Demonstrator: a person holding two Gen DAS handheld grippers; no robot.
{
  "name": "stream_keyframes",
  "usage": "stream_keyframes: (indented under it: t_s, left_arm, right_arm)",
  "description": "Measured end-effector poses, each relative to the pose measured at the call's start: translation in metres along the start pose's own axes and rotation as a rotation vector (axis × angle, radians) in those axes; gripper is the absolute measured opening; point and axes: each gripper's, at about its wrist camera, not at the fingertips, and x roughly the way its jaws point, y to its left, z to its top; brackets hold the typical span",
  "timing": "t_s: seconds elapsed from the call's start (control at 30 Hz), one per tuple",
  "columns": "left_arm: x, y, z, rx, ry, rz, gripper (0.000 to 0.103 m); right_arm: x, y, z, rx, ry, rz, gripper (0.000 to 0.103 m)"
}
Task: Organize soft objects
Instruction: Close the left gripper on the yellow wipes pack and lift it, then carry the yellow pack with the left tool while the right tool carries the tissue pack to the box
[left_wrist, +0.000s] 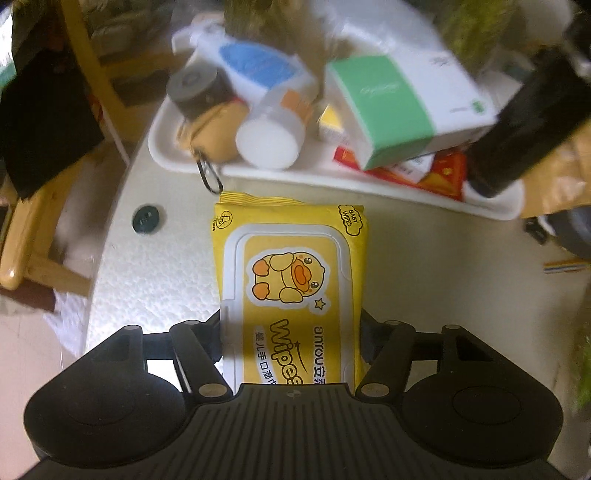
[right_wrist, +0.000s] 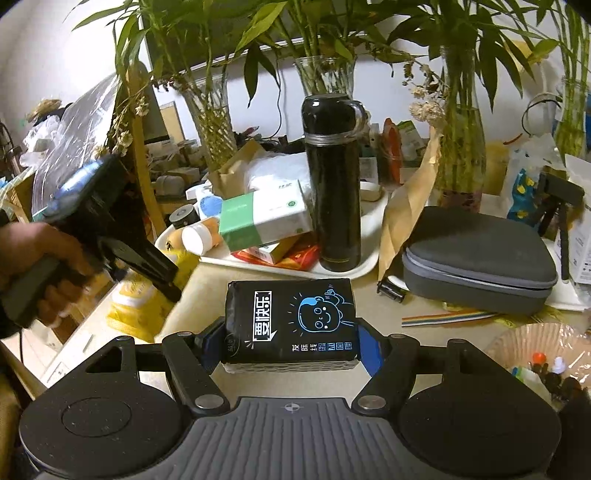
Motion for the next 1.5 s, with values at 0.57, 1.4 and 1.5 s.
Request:
stream_keyframes:
  t_s: [0.57, 1.4, 1.5]
  left_arm:
    - [-0.098, 0.023, -0.032, 0.131, -0.248, -0.088, 0.063]
    - [-0.232, 0.027, -0.164, 0.431, -0.410, -0.285, 0.063]
    - [-0.230, 0.024, -0.180, 0.455, -0.389, -0.291, 0.063]
  right_arm:
    - [-0.038, 0.035, 0.016, -0.091, 0.019, -0.005, 0.073]
    - [-0.147, 0.092, 0.009, -0.179, -0.001, -0.007, 0.073]
    - [-0.155, 0.097, 0.004, -0.183, -0.002, -0.001, 0.073]
